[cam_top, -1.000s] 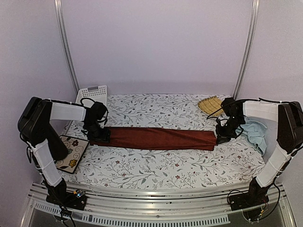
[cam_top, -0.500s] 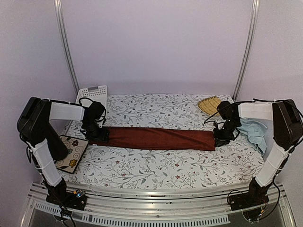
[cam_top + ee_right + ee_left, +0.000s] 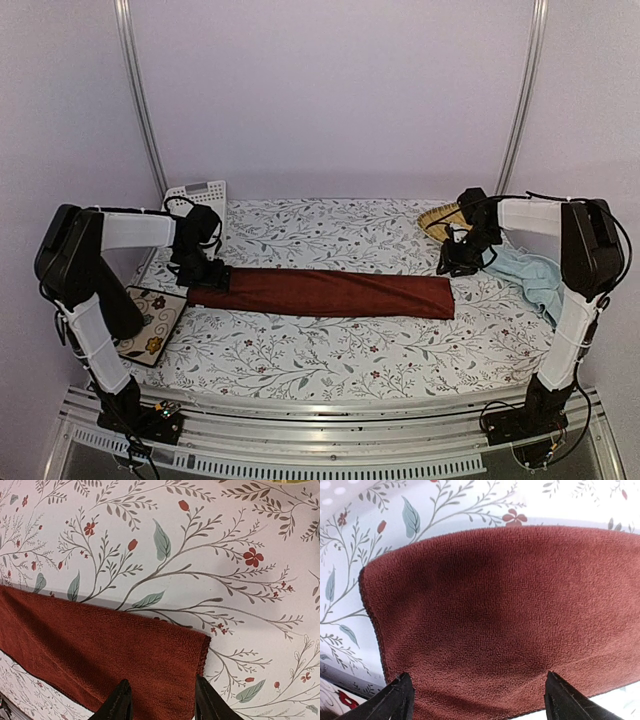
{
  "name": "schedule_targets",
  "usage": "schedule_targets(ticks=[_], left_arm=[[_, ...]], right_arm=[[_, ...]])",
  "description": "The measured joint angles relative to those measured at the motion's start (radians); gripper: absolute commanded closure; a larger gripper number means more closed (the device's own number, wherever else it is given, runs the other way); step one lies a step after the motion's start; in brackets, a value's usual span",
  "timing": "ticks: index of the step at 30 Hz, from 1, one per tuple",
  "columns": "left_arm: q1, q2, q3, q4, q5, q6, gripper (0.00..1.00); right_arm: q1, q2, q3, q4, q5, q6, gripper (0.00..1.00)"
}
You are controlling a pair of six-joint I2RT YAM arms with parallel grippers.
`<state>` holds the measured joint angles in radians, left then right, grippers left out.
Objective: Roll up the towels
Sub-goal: Smooth out the towel at the center of the board.
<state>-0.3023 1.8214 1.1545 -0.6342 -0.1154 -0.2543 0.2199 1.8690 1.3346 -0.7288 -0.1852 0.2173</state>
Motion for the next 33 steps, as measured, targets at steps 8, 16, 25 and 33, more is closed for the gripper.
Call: schedule_targets(ticks=[8, 16, 25, 33], left_arm=[[0.001, -0.011, 0.002, -0.009, 0.017, 0.0, 0.12], [-0.002, -0.011, -0.048, -0.015, 0.033, 0.013, 0.12], [-0.002, -0.003, -0.056, -0.024, 0.026, 0.034, 0.12], [-0.003, 0.002, -0.056, -0.023, 0.027, 0.038, 0.14]], right_arm=[[-0.116, 0.113, 0.04, 0.031, -0.076, -0.063, 0.56], [-0.143, 0.161, 0.053, 0.056, -0.202, -0.119, 0.59], [-0.144, 0.19, 0.053, 0.065, -0.296, -0.149, 0.67], [-0.146, 0.205, 0.053, 0.07, -0.296, -0.159, 0.96]])
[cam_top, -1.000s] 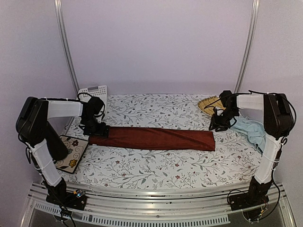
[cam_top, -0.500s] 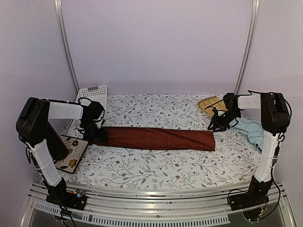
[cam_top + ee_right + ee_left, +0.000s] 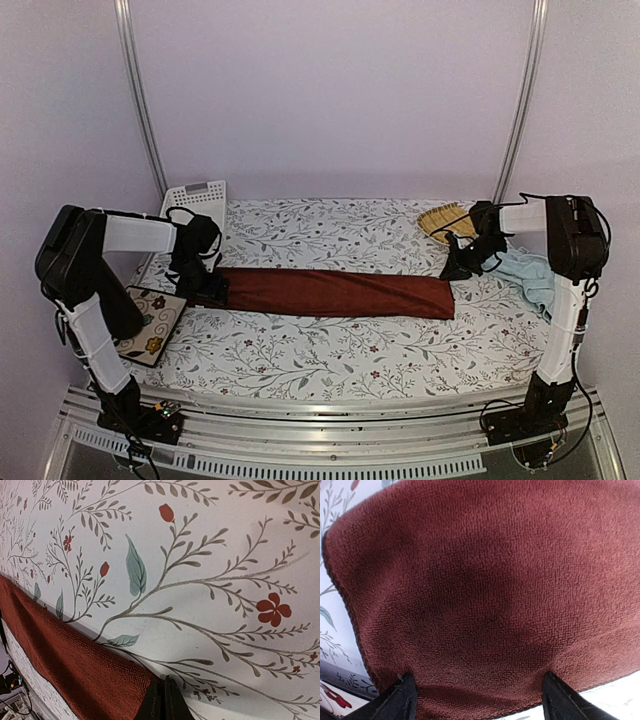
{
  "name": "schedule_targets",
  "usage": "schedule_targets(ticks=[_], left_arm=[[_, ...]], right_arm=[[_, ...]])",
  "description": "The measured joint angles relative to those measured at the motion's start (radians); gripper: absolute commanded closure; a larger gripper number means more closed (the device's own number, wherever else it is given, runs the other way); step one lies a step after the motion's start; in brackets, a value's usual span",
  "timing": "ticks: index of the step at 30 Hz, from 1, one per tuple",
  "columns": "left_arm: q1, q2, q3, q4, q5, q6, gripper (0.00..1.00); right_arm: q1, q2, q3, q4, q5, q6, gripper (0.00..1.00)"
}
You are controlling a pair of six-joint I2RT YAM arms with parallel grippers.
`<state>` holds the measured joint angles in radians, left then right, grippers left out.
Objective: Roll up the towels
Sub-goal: Smooth out the towel at the center of the board, then pick up the towel from the center of the board.
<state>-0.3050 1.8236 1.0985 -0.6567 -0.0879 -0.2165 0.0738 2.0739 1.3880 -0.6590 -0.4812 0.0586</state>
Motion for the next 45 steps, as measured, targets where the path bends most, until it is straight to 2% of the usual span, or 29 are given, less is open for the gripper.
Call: schedule_targets(ticks=[5, 11, 14, 16, 18, 19, 22, 25, 29, 35, 41, 45], left_arm=[[0.0, 0.003, 0.0, 0.0, 0.002, 0.005, 0.19], [-0.005, 0.006, 0.001, 0.003, -0.003, 0.013, 0.37], [-0.005, 0.007, 0.001, 0.006, -0.006, 0.018, 0.38], [-0.005, 0.007, 0.0, 0.006, -0.005, 0.019, 0.37], [-0.005, 0.007, 0.0, 0.007, -0.006, 0.02, 0.31], [-0.005, 0.007, 0.0, 0.007, -0.007, 0.022, 0.27], [-0.001, 0.006, 0.002, 0.004, -0.02, 0.024, 0.14], [0.005, 0.005, 0.005, -0.003, -0.025, 0.023, 0.04], [0.007, 0.004, 0.019, -0.014, 0.003, 0.018, 0.03], [-0.006, -0.007, 0.107, -0.039, 0.051, -0.001, 0.03], [-0.009, -0.035, 0.147, -0.037, 0.083, -0.019, 0.03], [-0.034, -0.035, 0.158, -0.041, 0.093, -0.021, 0.03]], right_arm=[[-0.002, 0.005, 0.0, 0.005, 0.007, 0.006, 0.97], [-0.002, 0.007, 0.034, -0.005, 0.085, 0.008, 0.97], [-0.002, 0.01, 0.058, -0.006, 0.145, 0.008, 0.97], [-0.002, 0.01, 0.064, -0.007, 0.17, 0.008, 0.97], [-0.001, 0.013, 0.067, -0.006, 0.186, 0.008, 0.96], [0.0, 0.016, 0.068, -0.006, 0.19, 0.008, 0.93], [0.001, 0.024, 0.072, -0.006, 0.196, 0.014, 0.73], [0.001, 0.024, 0.081, -0.001, 0.202, 0.013, 0.64], [0.002, 0.016, 0.083, -0.002, 0.194, 0.019, 0.54], [0.003, -0.074, 0.04, -0.037, 0.19, 0.048, 0.5], [0.013, -0.269, -0.124, -0.041, 0.142, 0.095, 0.46], [0.026, -0.33, -0.246, -0.02, 0.1, 0.146, 0.45]])
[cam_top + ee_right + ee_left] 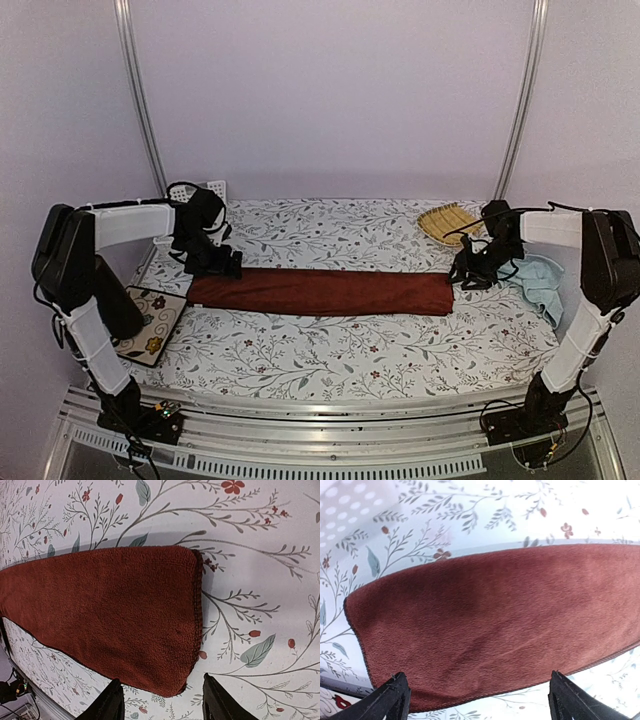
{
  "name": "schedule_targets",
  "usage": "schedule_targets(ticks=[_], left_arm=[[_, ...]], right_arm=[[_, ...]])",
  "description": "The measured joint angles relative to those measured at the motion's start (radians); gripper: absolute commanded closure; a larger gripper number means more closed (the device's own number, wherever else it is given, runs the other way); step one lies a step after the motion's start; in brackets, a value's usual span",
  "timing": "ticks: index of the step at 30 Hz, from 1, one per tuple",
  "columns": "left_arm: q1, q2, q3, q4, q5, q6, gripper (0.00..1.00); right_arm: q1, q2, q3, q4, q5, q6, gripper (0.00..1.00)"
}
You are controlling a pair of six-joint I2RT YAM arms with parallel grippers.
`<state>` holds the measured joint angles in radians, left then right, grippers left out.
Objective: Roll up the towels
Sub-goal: Pick up the towel from the center of the board.
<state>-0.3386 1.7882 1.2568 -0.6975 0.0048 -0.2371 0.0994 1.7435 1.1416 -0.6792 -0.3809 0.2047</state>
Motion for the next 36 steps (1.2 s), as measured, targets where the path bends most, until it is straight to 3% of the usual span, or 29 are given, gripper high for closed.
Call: schedule_targets(ticks=[9, 23, 31, 36], left_arm=[[-0.117, 0.0, 0.053, 0.042, 0.018, 0.008, 0.03], [-0.19, 0.016, 0.05, 0.076, 0.01, 0.008, 0.03], [-0.19, 0.008, 0.027, 0.079, -0.004, 0.008, 0.03], [-0.19, 0.005, 0.025, 0.079, -0.016, 0.008, 0.03]], right_arm=[[0.001, -0.013, -0.149, 0.103, -0.048, 0.114, 0.44], [-0.002, 0.036, -0.164, 0.262, -0.086, 0.192, 0.47], [-0.001, 0.046, -0.185, 0.319, -0.144, 0.2, 0.53], [0.007, 0.067, -0.185, 0.347, -0.167, 0.205, 0.69]])
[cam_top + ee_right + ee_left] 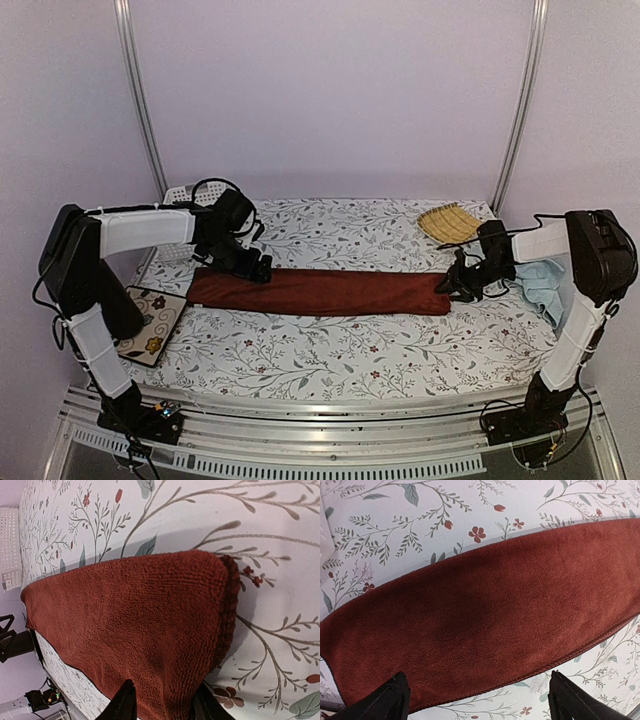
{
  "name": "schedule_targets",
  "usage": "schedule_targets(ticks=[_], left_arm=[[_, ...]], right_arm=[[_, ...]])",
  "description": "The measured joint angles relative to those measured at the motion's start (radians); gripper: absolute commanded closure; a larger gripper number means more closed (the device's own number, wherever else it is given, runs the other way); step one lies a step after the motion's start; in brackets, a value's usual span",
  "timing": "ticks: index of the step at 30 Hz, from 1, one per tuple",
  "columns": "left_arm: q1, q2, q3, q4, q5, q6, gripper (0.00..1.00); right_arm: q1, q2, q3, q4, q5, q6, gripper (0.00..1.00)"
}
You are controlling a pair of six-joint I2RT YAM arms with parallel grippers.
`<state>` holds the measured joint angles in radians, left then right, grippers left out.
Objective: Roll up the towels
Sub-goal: Pick up the towel from the center of the board.
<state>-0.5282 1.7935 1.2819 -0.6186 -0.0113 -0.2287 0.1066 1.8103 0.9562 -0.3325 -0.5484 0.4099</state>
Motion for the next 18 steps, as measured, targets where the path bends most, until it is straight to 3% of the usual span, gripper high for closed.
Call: schedule_targets(ticks=[4, 5, 18], left_arm=[[0.0, 0.0, 0.0, 0.0, -0.004, 0.0, 0.03], [0.0, 0.0, 0.0, 0.0, -0.005, 0.0, 0.03], [0.0, 0.0, 0.0, -0.01, -0.04, 0.001, 0.03]], right_arm=[[0.005, 0.01, -0.001, 0.005, 0.009, 0.01, 0.94], [0.006, 0.011, -0.002, 0.005, 0.015, 0.008, 0.96], [-0.022, -0.029, -0.008, -0.089, 0.1, -0.017, 0.98]])
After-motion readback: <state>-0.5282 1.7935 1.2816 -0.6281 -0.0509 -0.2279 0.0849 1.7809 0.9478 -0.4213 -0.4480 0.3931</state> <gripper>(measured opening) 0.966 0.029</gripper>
